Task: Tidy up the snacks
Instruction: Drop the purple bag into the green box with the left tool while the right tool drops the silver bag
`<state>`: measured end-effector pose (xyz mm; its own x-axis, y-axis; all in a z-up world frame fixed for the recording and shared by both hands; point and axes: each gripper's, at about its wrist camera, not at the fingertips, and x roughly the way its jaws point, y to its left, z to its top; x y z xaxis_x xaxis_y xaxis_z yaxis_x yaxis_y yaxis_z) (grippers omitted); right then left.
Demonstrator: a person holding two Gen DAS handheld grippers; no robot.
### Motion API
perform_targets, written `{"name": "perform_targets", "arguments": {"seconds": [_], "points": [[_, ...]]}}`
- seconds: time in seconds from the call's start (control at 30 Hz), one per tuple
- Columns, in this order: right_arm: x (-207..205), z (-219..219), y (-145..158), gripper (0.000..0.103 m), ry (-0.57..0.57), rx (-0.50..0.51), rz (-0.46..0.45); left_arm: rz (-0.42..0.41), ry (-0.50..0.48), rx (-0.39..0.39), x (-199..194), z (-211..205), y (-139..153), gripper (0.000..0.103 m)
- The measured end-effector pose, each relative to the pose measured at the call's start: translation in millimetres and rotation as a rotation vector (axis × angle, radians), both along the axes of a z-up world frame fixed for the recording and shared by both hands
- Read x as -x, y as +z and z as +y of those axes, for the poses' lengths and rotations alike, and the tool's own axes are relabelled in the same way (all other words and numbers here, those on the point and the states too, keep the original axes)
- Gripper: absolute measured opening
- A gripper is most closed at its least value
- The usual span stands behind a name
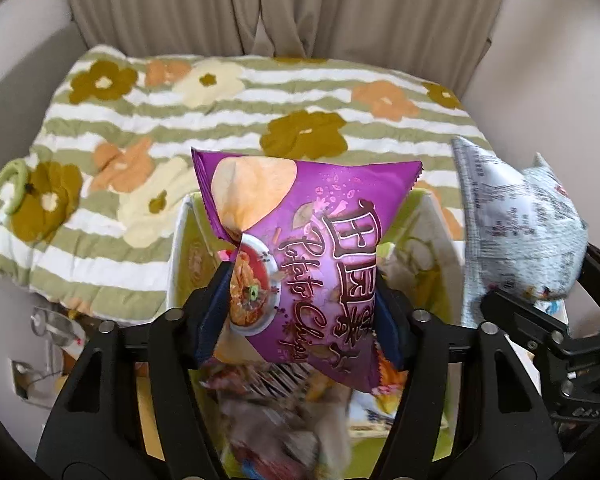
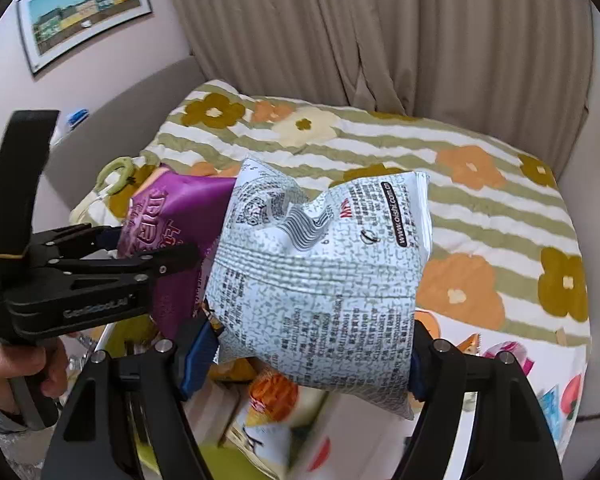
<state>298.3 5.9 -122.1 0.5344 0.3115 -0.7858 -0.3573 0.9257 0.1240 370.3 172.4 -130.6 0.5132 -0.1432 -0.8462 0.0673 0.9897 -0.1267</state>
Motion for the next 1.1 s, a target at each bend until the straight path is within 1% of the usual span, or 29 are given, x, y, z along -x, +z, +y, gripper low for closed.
{"name": "perform_targets", "arguments": {"seconds": [0.03,0.07,0.1,0.13,0.2,0.33,0.4,0.5,0.63,0.67,0.73,0.77,0.8,0.9,1.1], "points": [[-2.5,2.8,-3.0,0.071,-0.015,0.001,0.008,0.007,-0.008,0.009,-3.7,3.2,-4.4,0.07],[-5.5,5.2,-5.1,0.071,-0.026,0.0,0.016,0.016,-0.011,0.007,-7.6,6.5,-8.9,0.088],[-7.4,6.9,-6.9,0.071,-0.031,-0.001,0.021,0.025,-0.006,-0.011,-11.4,10.3,-14.2,0.102],[-9.5,9.5,-10.0,0.071,-0.041,0.006,0.03,0.018,-0.004,-0.015,-11.6,13.1,-15.9,0.103],[-12.5,12.1,-14.0,0.071,-0.048,0.019,0.043,0.02,-0.011,0.0,-8.5,18.3,-19.2,0.103],[-15.1,19.6,-18.6,0.071,-0.048,0.04,0.056,0.037,0.012,0.037,5.3,31.5,-24.1,0.103],[-16.8,21.7,-20.2,0.071,-0.052,0.039,0.059,0.032,0.019,0.047,12.8,34.5,-23.5,0.103],[-22.6,23.8,-22.2,0.071,-0.064,0.032,0.061,0.027,0.022,0.026,22.8,33.3,-19.8,0.103],[-33.5,31.6,-23.4,0.073,-0.071,0.082,0.06,0.015,0.029,0.016,25.8,32.9,-14.1,0.103],[-36.6,33.5,-24.2,0.075,-0.065,0.089,0.061,0.015,0.032,0.012,25.4,32.3,-13.2,0.102],[-41.7,36.5,-27.3,0.081,-0.059,0.096,0.06,0.01,0.039,0.004,25.7,30.7,-11.2,0.103],[-43.3,36.7,-28.4,0.093,-0.062,0.098,0.055,0.008,0.042,-0.001,27.1,29.5,-10.4,0.102],[-44.3,37.1,-29.0,0.101,-0.064,0.099,0.051,0.007,0.044,-0.011,29.2,28.8,-10.1,0.102],[-38.5,31.7,-29.8,0.102,-0.061,0.075,0.034,0.008,0.05,-0.031,35.3,26.2,-11.4,0.103],[-27.8,27.8,-34.4,0.102,-0.046,0.06,0.04,0.02,0.054,-0.028,44.1,23.9,-16.3,0.103]]}}
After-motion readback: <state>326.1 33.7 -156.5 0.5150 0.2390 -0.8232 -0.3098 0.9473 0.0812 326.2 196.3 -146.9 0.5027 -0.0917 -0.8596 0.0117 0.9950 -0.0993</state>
